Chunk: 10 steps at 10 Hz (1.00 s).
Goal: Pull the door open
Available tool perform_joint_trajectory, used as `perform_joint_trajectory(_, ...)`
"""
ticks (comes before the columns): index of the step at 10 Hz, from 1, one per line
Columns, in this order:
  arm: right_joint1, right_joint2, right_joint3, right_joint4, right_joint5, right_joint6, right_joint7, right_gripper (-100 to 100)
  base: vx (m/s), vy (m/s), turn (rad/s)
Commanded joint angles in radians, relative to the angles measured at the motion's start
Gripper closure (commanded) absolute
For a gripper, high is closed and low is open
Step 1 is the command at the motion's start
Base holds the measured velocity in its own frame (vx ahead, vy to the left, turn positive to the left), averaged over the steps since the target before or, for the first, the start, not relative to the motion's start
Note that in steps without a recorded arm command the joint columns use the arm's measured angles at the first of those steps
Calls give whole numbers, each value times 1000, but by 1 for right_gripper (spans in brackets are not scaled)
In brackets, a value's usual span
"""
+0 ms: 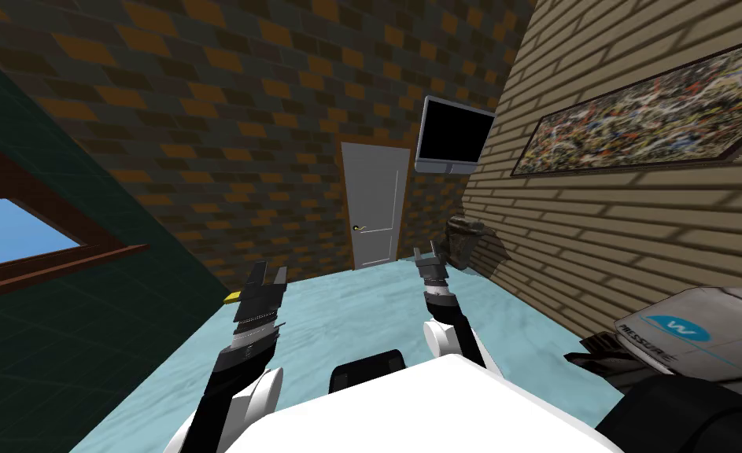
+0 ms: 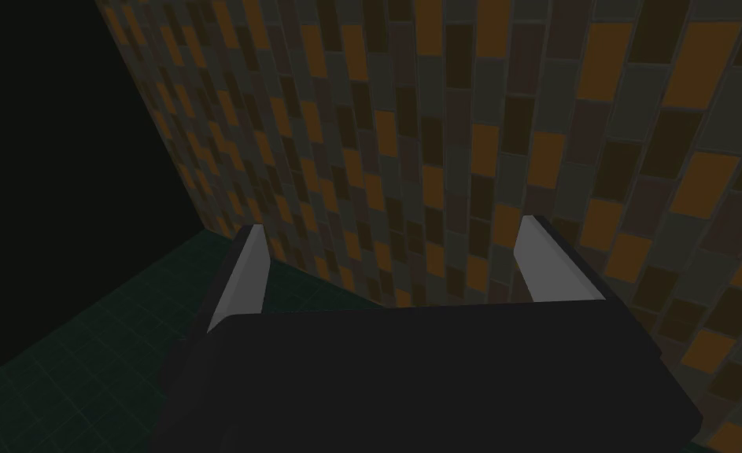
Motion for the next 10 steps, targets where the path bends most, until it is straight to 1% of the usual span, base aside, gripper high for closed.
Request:
perform_joint_trajectory(1, -15, -16, -2, 35, -4, -3, 3, -100, 147, 19, 48)
perform_joint_trajectory(3, -31, -32, -5, 75, -8, -7, 6, -100, 151, 47, 30)
perform_joint_trajectory(4, -43, -41, -7, 103, -11, -10, 9, -100, 145, 43, 40)
perform_joint_trajectory(5, -48, -46, -8, 117, -12, -11, 10, -100, 125, 34, 33)
perform_joint_trajectory(6, -60, -56, -10, 147, -15, -14, 12, -100, 145, 31, 36)
perform_joint_trajectory(10, -89, -78, -15, 217, -22, -21, 18, -100, 104, 35, 29)
